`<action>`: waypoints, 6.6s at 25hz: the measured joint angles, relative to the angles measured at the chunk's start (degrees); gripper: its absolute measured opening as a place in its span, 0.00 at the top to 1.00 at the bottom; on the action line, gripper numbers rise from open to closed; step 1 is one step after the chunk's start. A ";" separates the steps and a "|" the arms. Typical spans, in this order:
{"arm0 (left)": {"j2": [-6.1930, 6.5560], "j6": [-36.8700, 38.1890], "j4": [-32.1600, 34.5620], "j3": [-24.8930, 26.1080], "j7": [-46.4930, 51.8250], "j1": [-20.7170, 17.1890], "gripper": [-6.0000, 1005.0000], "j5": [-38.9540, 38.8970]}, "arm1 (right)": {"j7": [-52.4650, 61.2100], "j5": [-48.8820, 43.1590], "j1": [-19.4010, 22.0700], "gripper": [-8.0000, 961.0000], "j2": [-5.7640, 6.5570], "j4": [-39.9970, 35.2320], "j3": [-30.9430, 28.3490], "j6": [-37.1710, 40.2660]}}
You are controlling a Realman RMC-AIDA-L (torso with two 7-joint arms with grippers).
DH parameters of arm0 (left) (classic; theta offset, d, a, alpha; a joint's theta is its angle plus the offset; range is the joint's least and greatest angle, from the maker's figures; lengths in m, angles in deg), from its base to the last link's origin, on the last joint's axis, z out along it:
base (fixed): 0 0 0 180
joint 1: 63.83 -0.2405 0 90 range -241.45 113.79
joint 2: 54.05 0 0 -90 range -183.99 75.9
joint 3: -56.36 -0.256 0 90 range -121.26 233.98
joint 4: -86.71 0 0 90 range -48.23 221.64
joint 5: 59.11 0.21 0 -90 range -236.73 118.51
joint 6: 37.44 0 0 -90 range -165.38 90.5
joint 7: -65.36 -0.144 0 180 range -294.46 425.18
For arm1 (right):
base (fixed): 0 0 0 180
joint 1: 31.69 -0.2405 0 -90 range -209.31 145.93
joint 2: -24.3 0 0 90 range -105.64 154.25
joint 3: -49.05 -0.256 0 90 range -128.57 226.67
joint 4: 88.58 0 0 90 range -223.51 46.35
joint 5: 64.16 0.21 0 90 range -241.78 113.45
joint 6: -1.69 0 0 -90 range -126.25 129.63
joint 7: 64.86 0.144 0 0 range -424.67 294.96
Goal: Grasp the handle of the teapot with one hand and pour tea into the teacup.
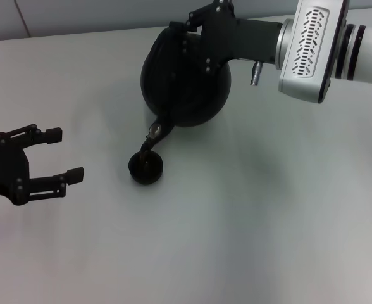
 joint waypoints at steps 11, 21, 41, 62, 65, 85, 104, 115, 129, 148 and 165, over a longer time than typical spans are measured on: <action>-0.09 -0.06 0.00 -0.01 0.00 0.13 0.14 0.00 | 0.87 2.90 0.73 0.90 0.00 0.74 -0.03 0.49; -0.10 -0.07 -0.05 0.00 0.00 0.12 0.14 0.00 | 5.29 10.35 4.49 0.90 0.18 2.63 -0.38 0.86; -0.24 -1.98 -0.82 0.00 0.00 0.27 0.14 -0.29 | 12.09 29.94 13.77 0.90 0.54 10.43 -2.96 1.87; -0.77 -1.60 -0.79 0.79 -0.79 0.43 0.14 -0.18 | 14.92 29.40 17.89 0.91 0.62 13.38 -4.78 -1.27; -0.81 -1.58 -0.79 0.79 -0.79 0.37 0.14 -0.17 | 14.92 29.39 17.88 0.91 0.62 13.38 -4.76 -1.75; -0.88 -1.55 -0.79 0.79 -0.79 0.39 0.14 -0.08 | 15.68 28.22 17.28 0.85 0.61 12.69 -5.23 -2.17; -0.88 -1.55 -0.79 0.79 -0.79 0.32 0.14 -0.09 | 15.73 28.37 17.51 0.33 0.54 11.85 -5.30 -2.10; -0.91 -1.42 -0.79 0.79 -0.79 0.11 0.14 -0.10 | 14.99 28.46 20.97 0.32 0.21 12.15 -5.29 4.02; -1.24 0.75 -0.79 2.10 -1.49 -0.68 0.14 -0.72 | 10.64 24.00 27.54 0.32 0.83 15.92 -10.01 23.03; -2.78 9.48 -1.91 5.81 -5.10 -2.41 0.14 -0.74 | 32.70 -7.31 23.69 0.32 2.15 -7.90 -10.35 39.47; -3.17 9.79 -5.15 5.46 -7.47 -3.99 0.14 -0.79 | 32.77 -8.15 23.91 0.32 0.71 -8.38 -9.89 39.84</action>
